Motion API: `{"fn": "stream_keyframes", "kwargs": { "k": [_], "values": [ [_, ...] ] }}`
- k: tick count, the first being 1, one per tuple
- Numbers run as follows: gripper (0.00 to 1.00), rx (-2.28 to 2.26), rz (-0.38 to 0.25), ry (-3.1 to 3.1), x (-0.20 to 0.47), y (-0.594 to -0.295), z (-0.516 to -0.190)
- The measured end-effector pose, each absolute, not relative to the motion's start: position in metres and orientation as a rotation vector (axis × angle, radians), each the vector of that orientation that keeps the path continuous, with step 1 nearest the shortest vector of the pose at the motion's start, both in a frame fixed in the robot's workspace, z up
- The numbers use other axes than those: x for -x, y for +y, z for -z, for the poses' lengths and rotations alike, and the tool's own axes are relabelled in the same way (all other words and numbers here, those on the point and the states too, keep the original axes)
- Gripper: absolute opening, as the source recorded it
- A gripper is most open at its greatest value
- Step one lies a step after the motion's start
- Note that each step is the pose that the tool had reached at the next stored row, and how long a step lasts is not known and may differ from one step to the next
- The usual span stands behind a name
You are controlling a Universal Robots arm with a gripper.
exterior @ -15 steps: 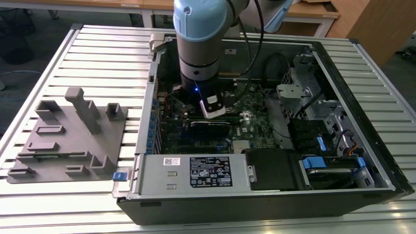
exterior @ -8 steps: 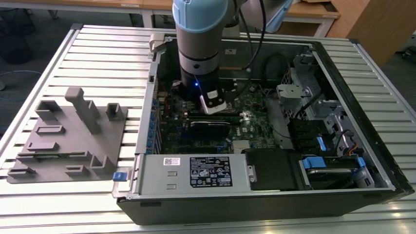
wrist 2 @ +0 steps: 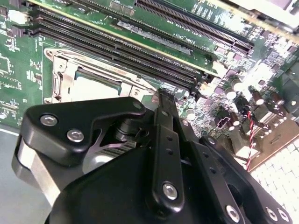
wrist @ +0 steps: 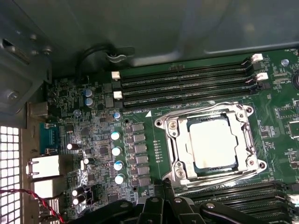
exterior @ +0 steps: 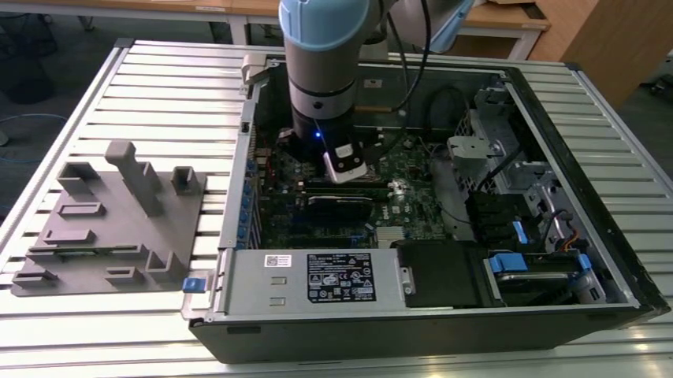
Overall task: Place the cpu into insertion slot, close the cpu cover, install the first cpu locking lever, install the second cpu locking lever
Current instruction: 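Install the second cpu locking lever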
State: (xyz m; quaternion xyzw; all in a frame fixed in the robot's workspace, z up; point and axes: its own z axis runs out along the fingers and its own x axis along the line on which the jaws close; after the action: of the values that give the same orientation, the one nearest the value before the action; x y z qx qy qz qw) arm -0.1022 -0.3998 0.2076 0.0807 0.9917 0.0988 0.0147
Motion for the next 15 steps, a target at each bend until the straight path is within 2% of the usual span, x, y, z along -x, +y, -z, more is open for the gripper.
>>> {"fn": "stream_keyframes", "kwargs": {
  "k": [15],
  "values": [
    [0.1,-0.251,-0.317,3.086,0.103,-0.399,-0.225]
  ]
}}
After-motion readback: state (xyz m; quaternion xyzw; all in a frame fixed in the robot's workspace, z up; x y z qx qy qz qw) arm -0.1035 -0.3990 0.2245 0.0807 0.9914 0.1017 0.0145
